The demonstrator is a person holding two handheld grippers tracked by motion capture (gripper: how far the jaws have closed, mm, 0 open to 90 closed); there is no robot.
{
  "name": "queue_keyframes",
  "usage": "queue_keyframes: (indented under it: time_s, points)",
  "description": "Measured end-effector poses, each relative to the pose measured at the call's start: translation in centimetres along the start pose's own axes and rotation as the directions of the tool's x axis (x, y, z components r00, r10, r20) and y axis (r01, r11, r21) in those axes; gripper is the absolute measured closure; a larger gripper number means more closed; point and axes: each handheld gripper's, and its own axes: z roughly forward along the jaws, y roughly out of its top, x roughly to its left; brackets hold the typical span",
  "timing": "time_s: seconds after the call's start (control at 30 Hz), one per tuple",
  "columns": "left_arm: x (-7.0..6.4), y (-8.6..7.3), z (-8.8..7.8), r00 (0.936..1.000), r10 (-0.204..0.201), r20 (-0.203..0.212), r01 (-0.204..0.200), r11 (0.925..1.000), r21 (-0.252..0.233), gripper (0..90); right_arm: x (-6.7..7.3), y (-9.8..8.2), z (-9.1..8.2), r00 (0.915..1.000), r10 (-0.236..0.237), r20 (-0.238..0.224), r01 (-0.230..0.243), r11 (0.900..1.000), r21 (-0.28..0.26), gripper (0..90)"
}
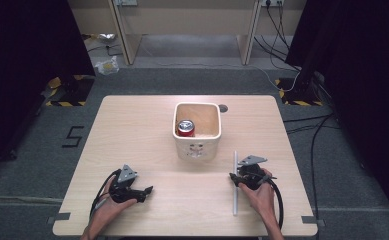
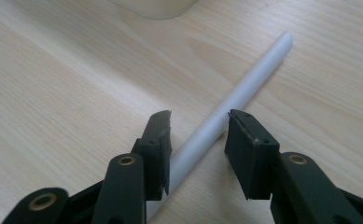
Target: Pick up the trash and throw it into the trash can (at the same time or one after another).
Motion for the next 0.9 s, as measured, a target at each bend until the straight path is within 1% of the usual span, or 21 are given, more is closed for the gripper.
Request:
queue_keyframes:
  time_s: [0.03, 0.1, 0.2, 0.33, 0.43, 0.53, 0.63, 0.73, 0.77, 0.9]
  points:
    - [0.0, 0.0, 0.0, 1.0, 0.0, 0.0, 0.0, 1.0, 0.0, 13.7, -0.2, 0.0, -0.1, 1.0, -0.003, 0.003, 0.003, 1.0, 0.0, 63.7]
    - [0.0, 0.0, 0.0, 1.0, 0.0, 0.0, 0.0, 1.0, 0.0, 13.7, -0.5, -0.1, -0.1, 0.9996, -0.012, 0.026, 0.012, 1.0, -0.005, 68.3]
    - [0.0, 0.0, 0.0, 1.0, 0.0, 0.0, 0.0, 1.0, 0.0, 13.7, -0.8, -0.2, -0.2, 0.9995, 0.0, 0.031, 0.0, 1.0, -0.008, 72.3]
    - [0.0, 0.0, 0.0, 1.0, 0.0, 0.0, 0.0, 1.0, 0.0, 13.7, -1.1, -0.3, -0.3, 0.9989, 0.009, 0.047, -0.008, 1.0, -0.008, 73.3]
    - [0.0, 0.0, 0.0, 1.0, 0.0, 0.0, 0.0, 1.0, 0.0, 13.7, -1.2, -0.4, -0.3, 0.998, 0.029, 0.057, -0.028, 1.0, -0.009, 72.9]
    - [0.0, 0.0, 0.0, 1.0, 0.0, 0.0, 0.0, 1.0, 0.0, 13.7, -1.4, -0.5, -0.4, 0.9979, 0.039, 0.052, -0.039, 0.999, -0.014, 74.5]
    - [0.0, 0.0, 0.0, 1.0, 0.0, 0.0, 0.0, 1.0, 0.0, 13.7, -1.5, -0.6, -0.5, 0.9976, 0.046, 0.052, -0.046, 0.999, -0.012, 79.8]
    - [0.0, 0.0, 0.0, 1.0, 0.0, 0.0, 0.0, 1.0, 0.0, 13.7, -1.8, -0.7, -0.6, 0.998, 0.05, 0.039, -0.049, 0.999, -0.013, 80.4]
    - [0.0, 0.0, 0.0, 1.0, 0.0, 0.0, 0.0, 1.0, 0.0, 13.7, -1.9, -0.7, -0.6, 0.9978, 0.058, 0.03, -0.058, 0.998, -0.013, 80.5]
    - [0.0, 0.0, 0.0, 1.0, 0.0, 0.0, 0.0, 1.0, 0.0, 13.6, -2.1, -0.8, -0.6, 0.9979, 0.058, 0.027, -0.058, 0.998, -0.018, 81.0]
